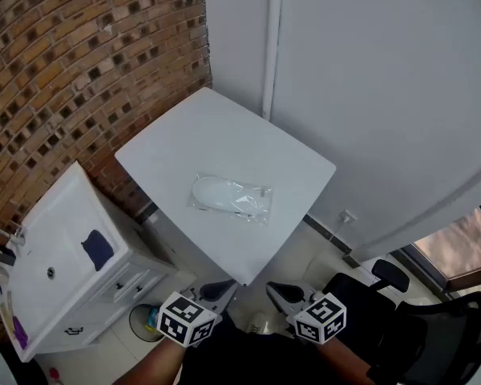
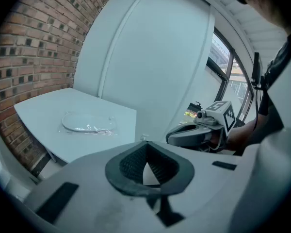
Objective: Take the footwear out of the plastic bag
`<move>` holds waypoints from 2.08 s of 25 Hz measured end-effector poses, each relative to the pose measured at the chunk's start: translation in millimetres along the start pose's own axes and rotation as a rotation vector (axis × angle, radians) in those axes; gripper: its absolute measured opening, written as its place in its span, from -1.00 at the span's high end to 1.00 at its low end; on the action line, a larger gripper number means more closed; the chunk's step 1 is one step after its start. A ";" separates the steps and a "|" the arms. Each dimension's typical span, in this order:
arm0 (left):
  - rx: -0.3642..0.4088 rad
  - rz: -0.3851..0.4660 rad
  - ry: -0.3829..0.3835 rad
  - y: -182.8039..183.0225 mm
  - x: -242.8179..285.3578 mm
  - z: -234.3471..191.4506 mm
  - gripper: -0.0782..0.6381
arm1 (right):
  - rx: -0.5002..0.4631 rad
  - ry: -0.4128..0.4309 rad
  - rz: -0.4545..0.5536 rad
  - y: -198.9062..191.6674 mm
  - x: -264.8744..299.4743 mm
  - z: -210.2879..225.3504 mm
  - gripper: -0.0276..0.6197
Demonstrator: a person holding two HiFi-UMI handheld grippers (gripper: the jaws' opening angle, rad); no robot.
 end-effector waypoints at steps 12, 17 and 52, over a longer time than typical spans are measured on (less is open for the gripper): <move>0.110 -0.040 -0.079 22.1 23.8 -138.1 0.76 | 0.027 -0.164 0.015 62.6 94.6 23.5 0.91; 0.198 -0.059 -0.103 25.4 43.8 -184.3 0.76 | 0.034 -0.229 0.029 71.6 126.3 35.6 0.87; 0.382 -0.485 -0.045 -5.3 226.1 -274.9 0.76 | -0.248 -0.468 -0.396 59.2 217.2 176.2 0.80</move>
Point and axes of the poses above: the fingertips, and each gripper's own axes: x forward along the fingers, z to its right, y out of its top, the point moved 8 cm from there along -x, backward along the fingers, and after that the axes turned 13 degrees about x, right-handed, at the moved point
